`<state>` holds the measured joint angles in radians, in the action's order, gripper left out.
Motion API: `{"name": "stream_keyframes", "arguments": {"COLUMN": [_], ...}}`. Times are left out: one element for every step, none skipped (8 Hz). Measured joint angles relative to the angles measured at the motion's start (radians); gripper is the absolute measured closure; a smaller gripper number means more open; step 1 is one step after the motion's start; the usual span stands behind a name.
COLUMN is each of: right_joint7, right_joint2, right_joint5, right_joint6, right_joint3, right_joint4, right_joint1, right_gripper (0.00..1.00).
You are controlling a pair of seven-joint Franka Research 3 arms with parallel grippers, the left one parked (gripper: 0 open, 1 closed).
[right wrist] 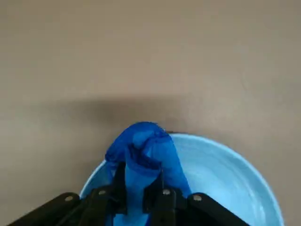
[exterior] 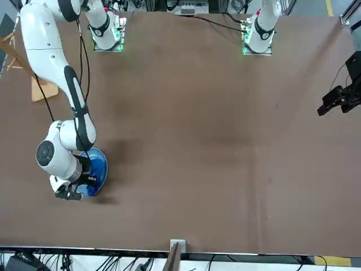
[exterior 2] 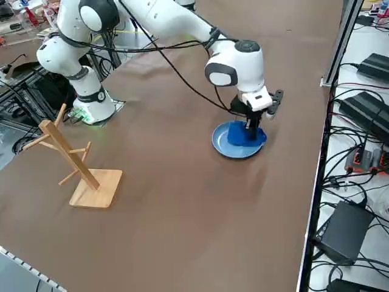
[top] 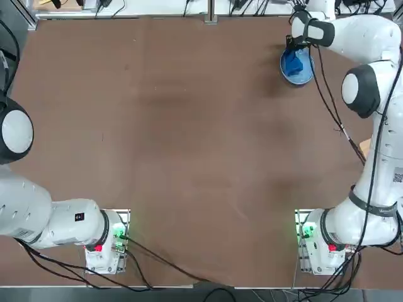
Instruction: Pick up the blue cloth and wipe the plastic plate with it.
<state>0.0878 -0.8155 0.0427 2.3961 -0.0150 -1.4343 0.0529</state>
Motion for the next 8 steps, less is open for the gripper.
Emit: {"name": "stream_keyframes", "arguments": {"right_joint7": [-0.024, -0.050, -0.077, -0.097, -0.102, -0.101, -0.095, -0.080], "right_joint2": [-0.002, -0.003, -0.004, -0.003, 0.000, 0.004, 0.008, 0.009], "right_joint5": [0.000, -0.001, -0.001, -0.001, -0.001, -0.001, 0.002, 0.015], "right_joint6": [0.000, -0.009, -0.032, -0.064, -0.102, -0.144, -0.173, -0.187], "right_joint3": [-0.001, -0.001, -0.001, -0.001, -0.002, -0.002, -0.002, -0.001], "right_joint4": [0.004, 0.002, -0.001, -0.003, -0.001, 0.000, 0.000, 0.000], "right_joint1": [-0.017, -0.040, -0.062, -0.075, -0.080, -0.081, -0.079, -0.074], "right_gripper": [0.91, 0.91, 0.91, 0.91, 0.91, 0.91, 0.91, 0.91]}}
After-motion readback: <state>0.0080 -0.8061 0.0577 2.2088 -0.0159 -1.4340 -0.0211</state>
